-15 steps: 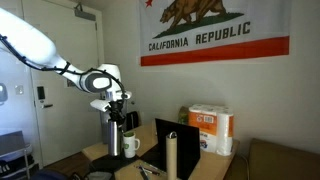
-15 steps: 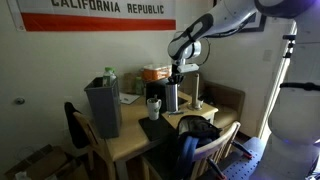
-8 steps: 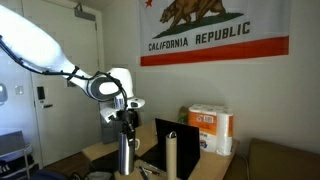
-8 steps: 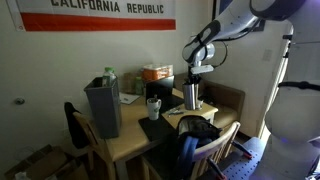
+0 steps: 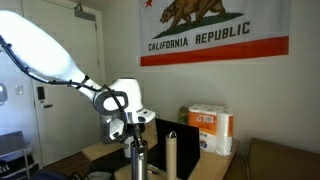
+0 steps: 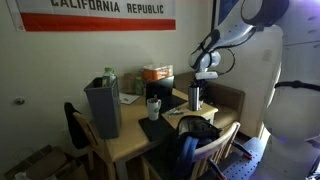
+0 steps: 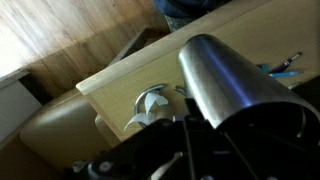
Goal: Move the silver object to the right side of the table
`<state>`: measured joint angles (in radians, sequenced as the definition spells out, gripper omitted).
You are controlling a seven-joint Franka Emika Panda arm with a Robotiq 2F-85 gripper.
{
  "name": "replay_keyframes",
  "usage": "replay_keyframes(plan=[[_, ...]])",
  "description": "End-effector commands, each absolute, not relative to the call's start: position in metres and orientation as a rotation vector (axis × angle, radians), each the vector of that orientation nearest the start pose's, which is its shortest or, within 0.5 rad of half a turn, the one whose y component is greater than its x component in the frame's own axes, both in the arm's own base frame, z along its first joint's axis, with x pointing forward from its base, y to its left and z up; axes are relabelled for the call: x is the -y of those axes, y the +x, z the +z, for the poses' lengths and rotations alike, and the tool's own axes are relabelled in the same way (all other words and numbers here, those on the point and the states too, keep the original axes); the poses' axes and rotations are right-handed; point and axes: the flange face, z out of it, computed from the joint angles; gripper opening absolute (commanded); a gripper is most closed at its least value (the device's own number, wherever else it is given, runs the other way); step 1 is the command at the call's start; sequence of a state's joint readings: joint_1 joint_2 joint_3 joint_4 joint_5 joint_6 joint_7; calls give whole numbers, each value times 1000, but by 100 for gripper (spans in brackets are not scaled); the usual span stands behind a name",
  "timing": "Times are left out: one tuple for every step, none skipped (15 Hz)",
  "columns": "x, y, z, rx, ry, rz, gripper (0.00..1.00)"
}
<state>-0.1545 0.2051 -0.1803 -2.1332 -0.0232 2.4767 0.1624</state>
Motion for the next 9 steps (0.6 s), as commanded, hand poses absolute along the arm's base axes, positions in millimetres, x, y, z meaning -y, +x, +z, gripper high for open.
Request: replay_keyframes(plan=[[196, 555, 311, -855, -3065, -300, 5], [196, 556, 305, -869, -3061, -306, 5], [197, 557, 298, -880, -3055, -315, 5], [197, 557, 291, -897, -3045, -316, 5], [198, 558, 285, -913, -3035, -316, 5], [198, 559, 280, -921, -3029, -310, 5], [198, 559, 274, -930, -3023, -306, 5], [198, 559, 270, -937, -3019, -301, 5], [198, 559, 266, -945, -3012, -297, 5]])
